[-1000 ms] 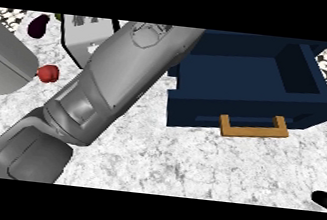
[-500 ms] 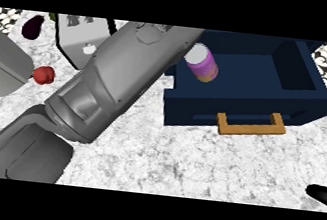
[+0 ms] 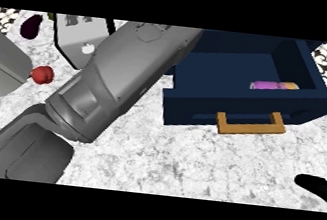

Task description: Pick up the can, place it into the drawer and close the drawer

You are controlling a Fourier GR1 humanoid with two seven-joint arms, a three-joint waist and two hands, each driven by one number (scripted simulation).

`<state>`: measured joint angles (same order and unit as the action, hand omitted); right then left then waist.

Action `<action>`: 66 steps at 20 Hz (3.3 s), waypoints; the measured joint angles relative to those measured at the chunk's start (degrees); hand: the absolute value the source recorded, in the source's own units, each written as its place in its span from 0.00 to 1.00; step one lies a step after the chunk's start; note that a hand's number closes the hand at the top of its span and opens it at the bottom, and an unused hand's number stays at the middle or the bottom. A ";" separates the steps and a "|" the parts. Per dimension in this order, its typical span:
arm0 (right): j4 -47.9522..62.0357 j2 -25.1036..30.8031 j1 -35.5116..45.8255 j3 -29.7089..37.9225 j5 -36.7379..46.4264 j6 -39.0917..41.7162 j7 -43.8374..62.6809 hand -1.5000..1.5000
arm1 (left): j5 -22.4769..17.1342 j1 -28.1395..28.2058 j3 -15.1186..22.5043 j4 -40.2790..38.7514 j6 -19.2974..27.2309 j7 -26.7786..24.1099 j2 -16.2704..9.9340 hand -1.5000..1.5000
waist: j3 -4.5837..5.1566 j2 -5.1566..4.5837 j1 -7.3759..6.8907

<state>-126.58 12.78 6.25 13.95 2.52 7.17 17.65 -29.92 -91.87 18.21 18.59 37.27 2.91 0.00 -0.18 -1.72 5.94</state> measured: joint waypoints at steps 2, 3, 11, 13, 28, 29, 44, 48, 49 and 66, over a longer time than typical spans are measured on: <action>0.71 0.95 0.99 -1.91 3.46 0.33 -1.24 0.00 | -1.10 -0.40 -0.35 -0.06 0.07 -0.17 0.00 0.00 | 0.01 -0.10 -0.24; 1.14 1.63 1.37 -2.51 4.88 0.65 -1.93 0.00 | -1.67 -0.42 -0.55 -0.05 0.07 -0.40 0.00 0.00 | 0.02 -0.09 -0.35; 9.82 5.24 6.58 -9.29 20.09 -0.36 -6.88 0.00 | -4.88 -0.98 -1.21 -0.15 0.06 -2.65 0.00 0.00 | 0.06 -0.05 -2.06; 12.94 5.27 7.44 -11.57 24.35 -1.68 -8.78 0.00 | -5.11 -1.23 -1.23 -0.53 0.13 -2.98 0.00 0.00 | 0.06 0.06 -2.64; 44.61 1.88 20.45 -22.23 47.96 -14.14 -15.85 0.00 | -4.03 -1.30 -2.25 -2.02 -3.63 -3.31 -2.31 0.00 | 0.12 0.82 -5.98; 47.52 1.33 21.86 -22.18 48.76 -15.19 -16.29 0.00 | -3.84 -1.63 -2.31 -1.92 -3.31 -2.82 -2.41 0.00 | 0.12 0.87 -6.22; 83.94 -2.71 40.74 -15.24 57.52 -37.84 -20.71 0.00 | -1.35 5.12 -1.81 5.93 -5.10 1.31 -8.46 0.00 | 0.14 1.18 -9.12; 91.24 -2.66 46.67 -13.38 58.46 -41.17 -20.80 0.00 | -0.88 6.61 -1.45 9.09 -5.82 3.54 -10.17 0.00 | 0.16 1.18 -9.94; 92.86 -2.69 48.11 -12.97 58.61 -41.66 -20.70 0.00 | -0.74 7.18 -1.29 10.07 -5.92 3.93 -10.49 0.00 | 0.14 1.14 -10.19; 106.97 -1.94 58.83 -7.46 56.39 -42.73 -27.17 0.00 | 0.22 17.14 0.27 24.02 -8.32 8.94 -16.71 0.00 | -0.32 0.16 -11.71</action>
<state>-19.61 10.83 65.09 6.49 58.91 -35.57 -9.52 -29.70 -74.73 18.47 42.60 28.95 11.85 -16.71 -0.50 -1.56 -5.77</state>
